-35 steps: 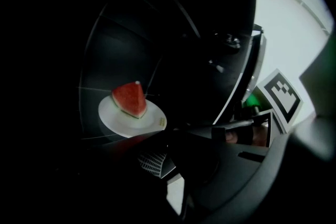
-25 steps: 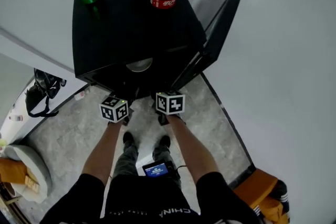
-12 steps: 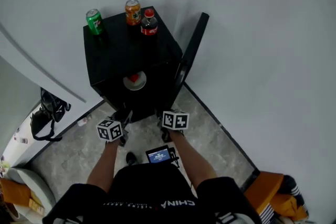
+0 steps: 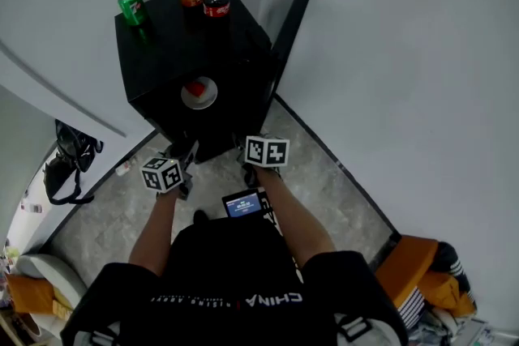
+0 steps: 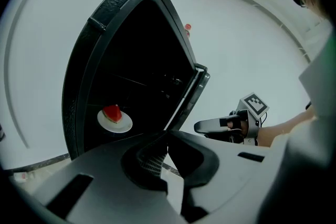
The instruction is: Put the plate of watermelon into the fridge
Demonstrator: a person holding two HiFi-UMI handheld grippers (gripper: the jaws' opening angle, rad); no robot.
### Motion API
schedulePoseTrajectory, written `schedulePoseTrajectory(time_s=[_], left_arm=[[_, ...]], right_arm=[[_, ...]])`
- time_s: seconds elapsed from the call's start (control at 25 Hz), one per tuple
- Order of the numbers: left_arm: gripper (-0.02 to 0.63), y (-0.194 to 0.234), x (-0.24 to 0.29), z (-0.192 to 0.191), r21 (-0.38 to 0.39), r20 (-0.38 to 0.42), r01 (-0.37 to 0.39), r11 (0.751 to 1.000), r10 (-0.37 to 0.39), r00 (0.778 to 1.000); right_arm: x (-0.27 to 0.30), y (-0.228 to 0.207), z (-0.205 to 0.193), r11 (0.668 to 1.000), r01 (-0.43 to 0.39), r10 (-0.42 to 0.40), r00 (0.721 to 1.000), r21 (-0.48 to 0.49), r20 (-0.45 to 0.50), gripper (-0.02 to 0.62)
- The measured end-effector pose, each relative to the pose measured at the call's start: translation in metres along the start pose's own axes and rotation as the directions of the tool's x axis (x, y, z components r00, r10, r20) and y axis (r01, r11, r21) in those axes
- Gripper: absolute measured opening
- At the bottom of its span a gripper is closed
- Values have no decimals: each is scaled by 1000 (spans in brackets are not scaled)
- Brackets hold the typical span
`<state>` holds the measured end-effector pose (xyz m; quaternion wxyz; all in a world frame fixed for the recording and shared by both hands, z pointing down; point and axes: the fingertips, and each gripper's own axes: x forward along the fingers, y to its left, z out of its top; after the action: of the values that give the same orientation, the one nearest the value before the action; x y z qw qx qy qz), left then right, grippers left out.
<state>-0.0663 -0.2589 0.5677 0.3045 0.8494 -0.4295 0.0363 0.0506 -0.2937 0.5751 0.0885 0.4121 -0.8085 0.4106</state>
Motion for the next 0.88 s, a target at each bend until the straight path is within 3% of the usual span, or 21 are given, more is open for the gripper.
schedulePoseTrajectory(time_s=[0.28, 0.52, 0.88], left_arm=[[14, -12, -1, -27, 14, -55, -17, 1000, 18, 998], [14, -42, -4, -42, -20, -35, -8, 1000, 7, 999], [14, -73, -45, -123, -111, -119, -61, 992, 47, 992]], right_arm=[[-14, -15, -23, 1000, 13, -12, 1000, 19, -26, 26], [-33, -31, -40, 1000, 2, -3, 997, -6, -76, 26], [-61, -58, -96, 1000, 0, 4, 986, 25, -165, 26]])
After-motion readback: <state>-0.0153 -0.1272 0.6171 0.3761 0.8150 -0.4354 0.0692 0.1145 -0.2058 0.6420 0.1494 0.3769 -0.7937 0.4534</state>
